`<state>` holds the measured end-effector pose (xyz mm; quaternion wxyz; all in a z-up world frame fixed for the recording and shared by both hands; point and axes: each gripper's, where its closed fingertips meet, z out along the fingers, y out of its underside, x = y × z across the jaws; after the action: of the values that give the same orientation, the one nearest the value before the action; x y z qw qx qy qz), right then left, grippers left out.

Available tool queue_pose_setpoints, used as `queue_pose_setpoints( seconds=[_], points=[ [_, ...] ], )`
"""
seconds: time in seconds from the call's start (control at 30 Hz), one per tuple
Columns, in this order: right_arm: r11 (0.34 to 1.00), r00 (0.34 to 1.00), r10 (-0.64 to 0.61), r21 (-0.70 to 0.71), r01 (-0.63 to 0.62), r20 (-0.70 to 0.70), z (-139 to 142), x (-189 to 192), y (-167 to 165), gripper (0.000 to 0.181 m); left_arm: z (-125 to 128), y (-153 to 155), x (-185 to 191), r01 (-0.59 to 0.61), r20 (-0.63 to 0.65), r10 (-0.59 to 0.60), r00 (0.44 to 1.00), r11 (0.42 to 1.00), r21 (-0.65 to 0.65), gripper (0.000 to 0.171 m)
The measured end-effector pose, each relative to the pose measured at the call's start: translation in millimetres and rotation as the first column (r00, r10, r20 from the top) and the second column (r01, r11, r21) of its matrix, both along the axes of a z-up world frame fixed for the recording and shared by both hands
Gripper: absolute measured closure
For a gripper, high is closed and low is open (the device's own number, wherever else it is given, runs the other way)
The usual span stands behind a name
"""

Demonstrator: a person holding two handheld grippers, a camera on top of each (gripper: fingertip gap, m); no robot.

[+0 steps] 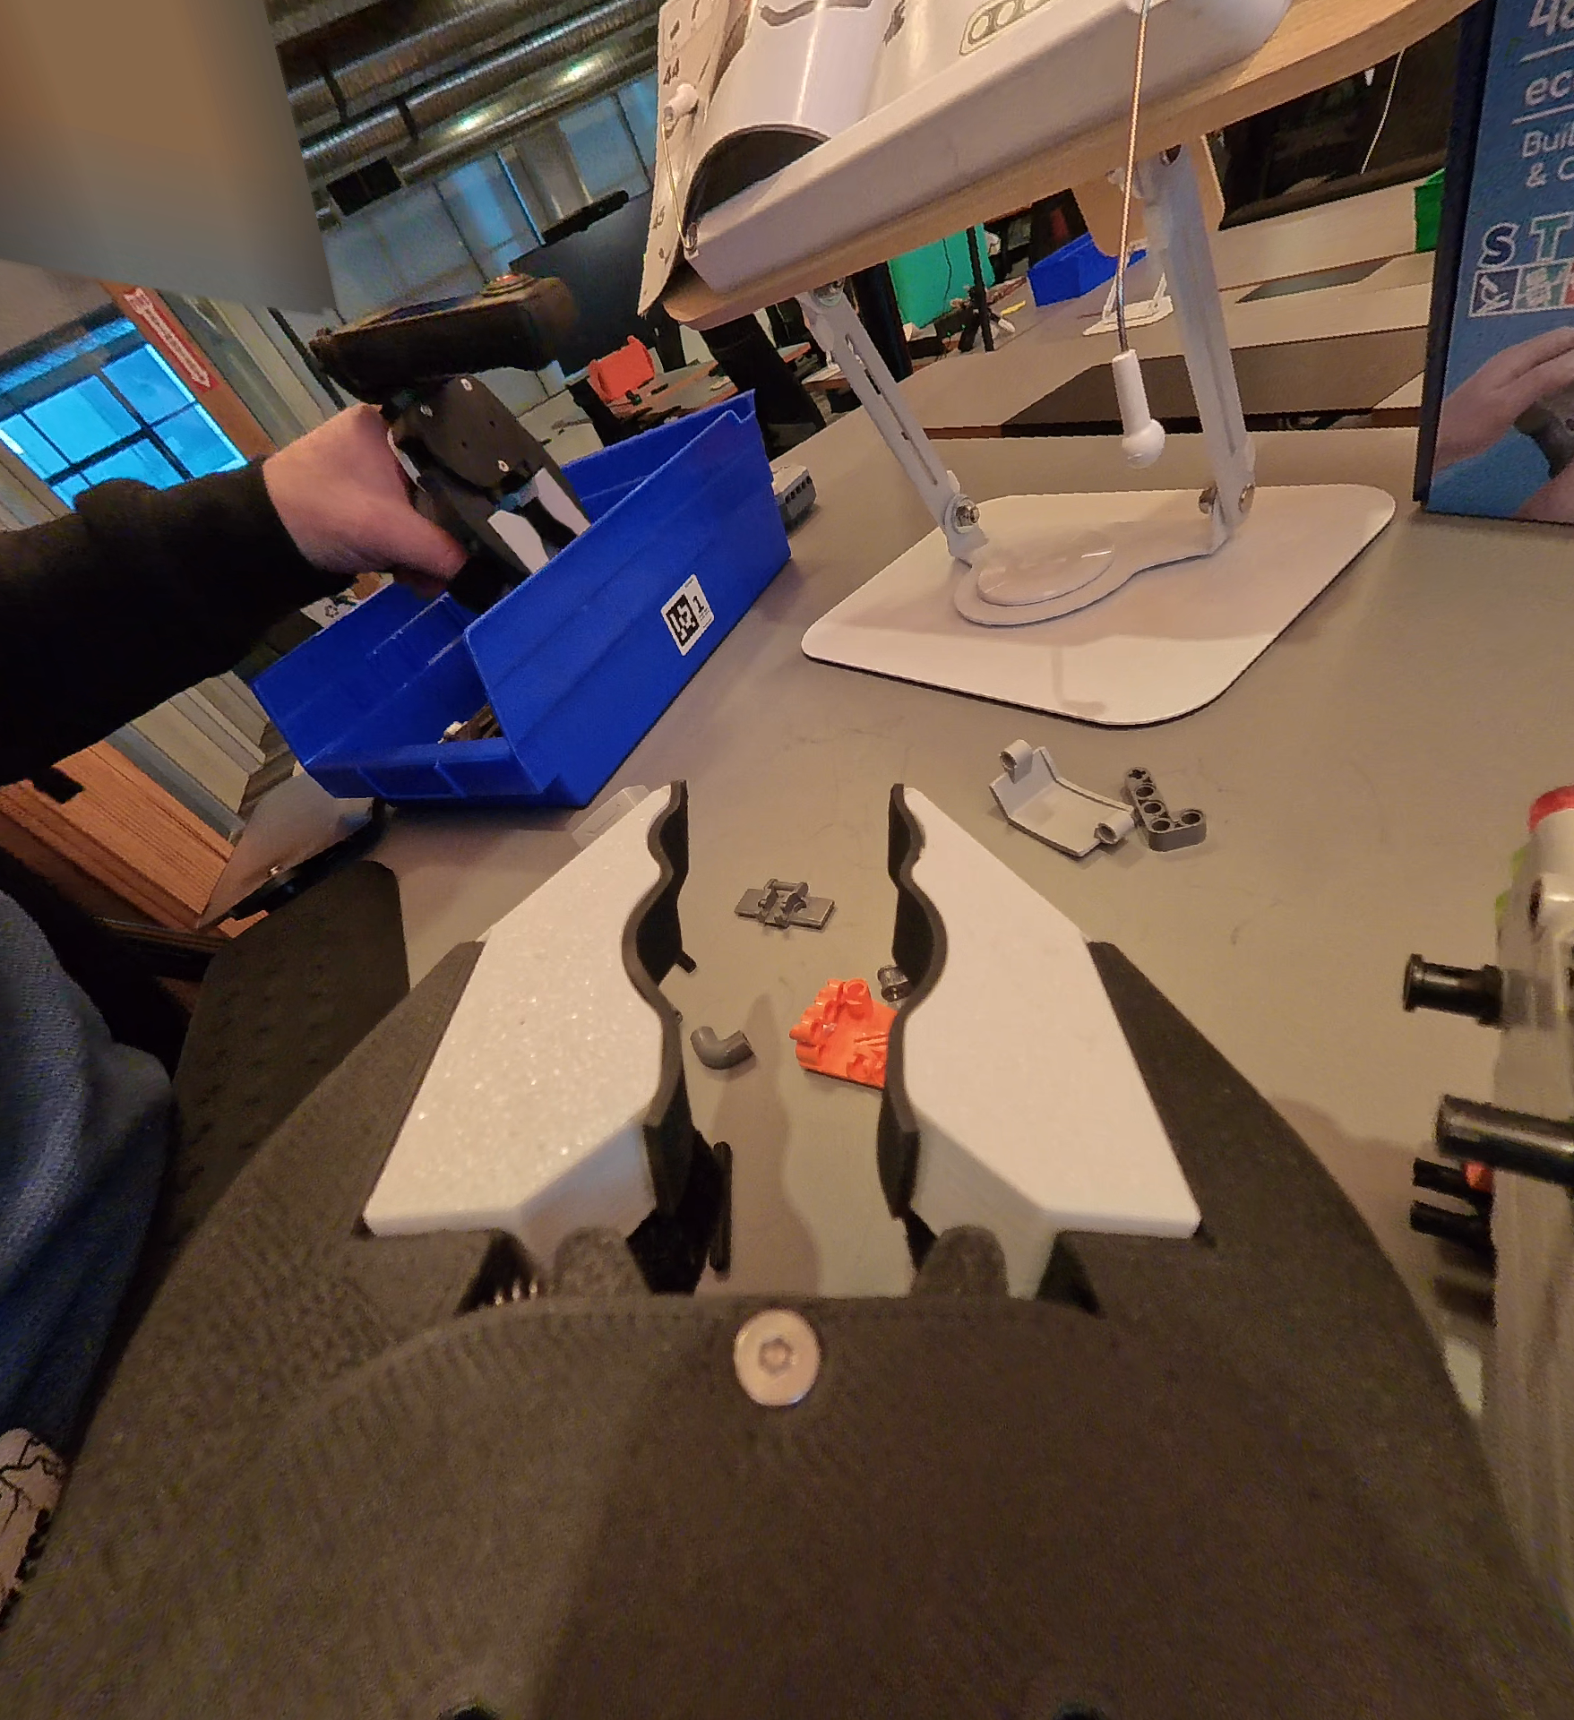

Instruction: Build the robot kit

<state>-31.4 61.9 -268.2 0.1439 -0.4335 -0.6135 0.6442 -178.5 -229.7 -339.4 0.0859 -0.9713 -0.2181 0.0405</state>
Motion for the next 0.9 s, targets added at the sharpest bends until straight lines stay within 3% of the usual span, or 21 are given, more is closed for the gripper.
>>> queue_pose_setpoints(
  seconds=[0.2, 0.37, 0.47, 0.6, 0.7, 0.8, 0.9],
  points=[
    [1.000, 1.000, 0.000, 0.001, 0.000, 0.005, -0.7, -0.5, -0.1, 0.141, 8.4, -10.1, 15.3, -0.011, 0.031, 0.010, 0.999, 0.999, 0.030, 0.142],
    [1.000, 1.000, 0.001, 0.003, -0.001, 0.008, -1.1, -0.7, -0.3, 0.141, 18.2, -9.4, 64.3, 0.030, 0.232, -0.054, 0.971, 0.994, 0.104, 0.140],
    [1.000, 1.000, 0.002, 0.005, -0.002, 0.010, -1.6, -0.8, -0.8, 0.141, 22.7, 1.5, 53.2, 0.038, 0.176, -0.062, 0.982, 0.989, 0.141, 0.129],
    [1.000, 1.000, 0.000, 0.008, 0.000, 0.010, -1.7, -1.0, -0.8, 0.141, 29.6, 16.4, 6.8, 0.036, 0.004, -0.037, 0.999, 0.982, 0.187, 0.119],
    [1.000, 1.000, -0.003, 0.009, 0.003, 0.008, -1.6, -0.9, -0.4, 0.141, 19.4, 15.5, -20.4, 0.061, -0.079, -0.052, 0.996, 0.992, 0.109, 0.111],
    [1.000, 1.000, -0.005, 0.009, 0.005, 0.007, -1.4, -1.0, -0.1, 0.141, 6.4, 16.0, -28.1, 0.099, -0.075, -0.096, 0.993, 0.994, 0.045, 0.106],
    [1.000, 1.000, -0.007, 0.008, 0.007, 0.007, -1.4, -1.1, 0.1, 0.141, -3.2, 21.5, -26.8, 0.146, -0.081, -0.143, 0.986, 0.989, 0.027, 0.112]
  ],
)
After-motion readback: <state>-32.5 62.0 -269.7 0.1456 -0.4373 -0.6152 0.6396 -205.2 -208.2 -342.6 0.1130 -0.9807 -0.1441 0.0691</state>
